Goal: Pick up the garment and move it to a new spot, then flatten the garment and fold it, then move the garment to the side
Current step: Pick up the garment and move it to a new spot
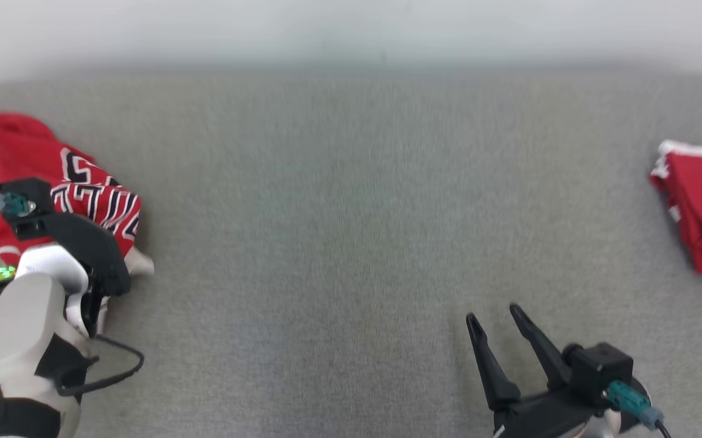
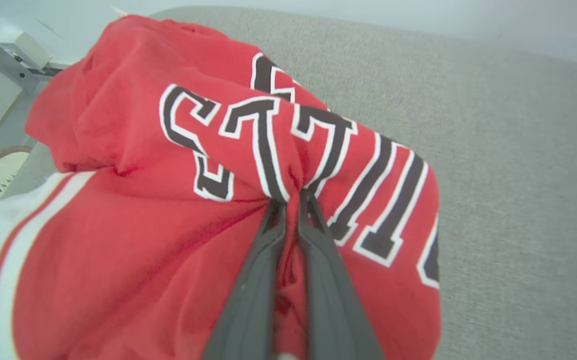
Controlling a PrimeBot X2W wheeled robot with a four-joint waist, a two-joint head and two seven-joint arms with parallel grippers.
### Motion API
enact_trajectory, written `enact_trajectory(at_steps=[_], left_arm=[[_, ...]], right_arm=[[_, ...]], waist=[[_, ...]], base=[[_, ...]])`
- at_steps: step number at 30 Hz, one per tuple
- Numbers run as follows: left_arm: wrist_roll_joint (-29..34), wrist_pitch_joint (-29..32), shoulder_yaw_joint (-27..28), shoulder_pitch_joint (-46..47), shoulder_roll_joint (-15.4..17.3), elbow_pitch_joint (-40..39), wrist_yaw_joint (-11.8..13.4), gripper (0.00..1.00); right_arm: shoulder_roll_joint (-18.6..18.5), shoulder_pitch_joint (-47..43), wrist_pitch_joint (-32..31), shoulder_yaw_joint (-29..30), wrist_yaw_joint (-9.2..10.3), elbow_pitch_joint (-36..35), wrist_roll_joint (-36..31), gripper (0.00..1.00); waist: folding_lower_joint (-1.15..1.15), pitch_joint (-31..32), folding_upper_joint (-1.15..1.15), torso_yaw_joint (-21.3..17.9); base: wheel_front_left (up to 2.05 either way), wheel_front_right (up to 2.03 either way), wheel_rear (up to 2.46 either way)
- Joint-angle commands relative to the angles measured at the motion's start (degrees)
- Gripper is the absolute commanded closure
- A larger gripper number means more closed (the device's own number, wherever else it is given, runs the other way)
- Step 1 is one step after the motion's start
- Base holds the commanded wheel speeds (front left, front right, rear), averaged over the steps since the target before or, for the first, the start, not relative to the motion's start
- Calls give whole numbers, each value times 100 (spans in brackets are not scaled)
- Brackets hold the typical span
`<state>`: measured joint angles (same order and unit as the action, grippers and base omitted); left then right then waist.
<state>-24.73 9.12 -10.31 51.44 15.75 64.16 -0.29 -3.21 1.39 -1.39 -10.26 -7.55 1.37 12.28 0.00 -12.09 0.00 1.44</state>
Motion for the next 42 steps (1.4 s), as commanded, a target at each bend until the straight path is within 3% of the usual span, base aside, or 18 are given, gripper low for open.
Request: enact_trajectory(at_steps=[1,4,13,20,25,29,33,35,41,42], left_arm=[[-25,-38,2,8,2,-56,-42,100],[-135,-160,31,36,-106,-237,-179,100],[-281,-296,-160,297,-621,-1209,-490,100],[-632,-191,-494,313,-1144,-2389,-665,100],[-1193,40,-978,-44,-1275,-3217,-673,100],[-1724,291,-1445,-310,-1289,-3671,-504,100],[-1945,637,-1801,-731,-1268,-3840,-69,100],[-1917,840,-1846,-1010,-1156,-3664,192,100],[-1956,835,-1714,-1425,-937,-2806,537,100],[-1958,728,-1663,-1462,-915,-2638,577,49]], right_arm=[[10,-94,49,16,13,32,53,0],[25,-251,144,83,13,210,98,0],[37,-500,236,524,13,213,111,0],[35,-551,163,725,13,29,94,0],[35,-531,129,738,13,1,128,0],[32,-529,137,744,13,9,154,0],[35,-511,168,704,13,4,189,0],[35,-457,199,650,13,20,226,0],[33,-327,218,465,13,102,272,0],[33,-299,226,431,13,112,281,0]], waist=[[0,788,0,76],[0,1251,0,41],[0,1824,0,-265],[0,1842,0,-812],[0,1679,0,-1186],[0,1589,0,-1385],[0,1474,0,-1546],[0,1386,0,-1616],[0,1231,0,-1645],[0,1210,0,-1642]], base=[[0,0,0],[0,0,0],[0,0,0],[0,0,0],[0,0,0],[0,0,0],[0,0,0],[0,0,0],[0,0,0],[0,0,0]])
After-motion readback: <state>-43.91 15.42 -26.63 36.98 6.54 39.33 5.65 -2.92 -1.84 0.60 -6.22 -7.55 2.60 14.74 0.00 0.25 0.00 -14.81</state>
